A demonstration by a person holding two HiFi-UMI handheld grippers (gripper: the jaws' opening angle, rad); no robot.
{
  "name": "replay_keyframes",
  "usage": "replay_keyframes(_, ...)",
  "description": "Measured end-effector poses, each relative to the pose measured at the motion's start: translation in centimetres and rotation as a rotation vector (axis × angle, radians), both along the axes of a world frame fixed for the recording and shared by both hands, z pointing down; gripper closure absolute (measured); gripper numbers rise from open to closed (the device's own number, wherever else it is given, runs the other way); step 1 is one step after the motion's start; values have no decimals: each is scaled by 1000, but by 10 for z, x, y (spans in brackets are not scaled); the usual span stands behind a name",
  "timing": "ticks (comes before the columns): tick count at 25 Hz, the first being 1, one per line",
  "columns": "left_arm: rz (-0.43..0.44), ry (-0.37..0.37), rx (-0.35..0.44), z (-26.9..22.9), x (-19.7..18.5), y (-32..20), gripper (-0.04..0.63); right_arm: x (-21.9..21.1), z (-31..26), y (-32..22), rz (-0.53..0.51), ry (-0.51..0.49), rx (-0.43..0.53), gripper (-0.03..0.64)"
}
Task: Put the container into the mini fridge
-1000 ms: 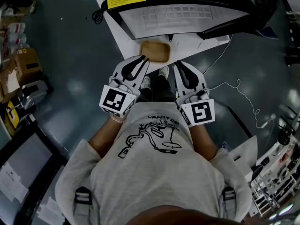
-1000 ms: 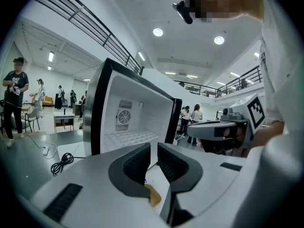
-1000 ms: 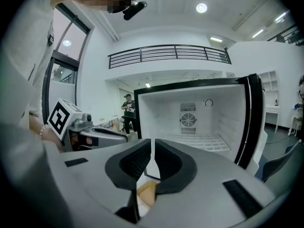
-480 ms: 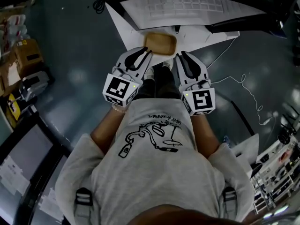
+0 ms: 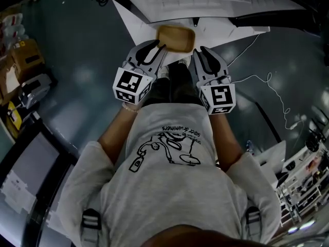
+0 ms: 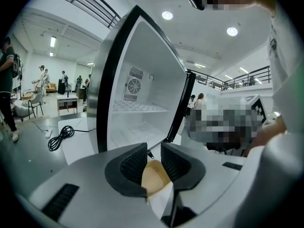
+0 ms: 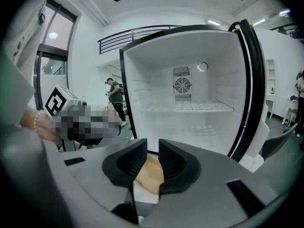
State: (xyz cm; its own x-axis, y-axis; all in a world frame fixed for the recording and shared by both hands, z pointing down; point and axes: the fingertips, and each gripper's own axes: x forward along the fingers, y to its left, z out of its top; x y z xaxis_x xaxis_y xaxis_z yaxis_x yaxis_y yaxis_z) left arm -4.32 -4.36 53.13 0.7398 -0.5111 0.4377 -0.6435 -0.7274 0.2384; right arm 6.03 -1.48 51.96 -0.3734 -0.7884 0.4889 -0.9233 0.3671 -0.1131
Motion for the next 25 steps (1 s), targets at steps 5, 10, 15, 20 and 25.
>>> replay_keyframes(5, -10, -23, -34, 26, 0, -2, 486, 7, 30, -5, 12, 3, -35, 528)
replay_keyframes(10, -35, -32, -78, 53, -5, -2, 480, 6, 57, -5, 10, -5, -75, 522)
replay_keyframes(15, -42, -51, -117, 80, -8, -1, 468, 4, 81, -4, 8, -12, -107, 512)
replay_keyframes(20, -64, -55, -155, 105, -12, -1, 468, 0, 104, -4, 0, -28, -146, 491)
replay_keyframes(25, -79, -85, -193, 130, -16, -1, 468, 1, 123, -3, 13, -9, -174, 491)
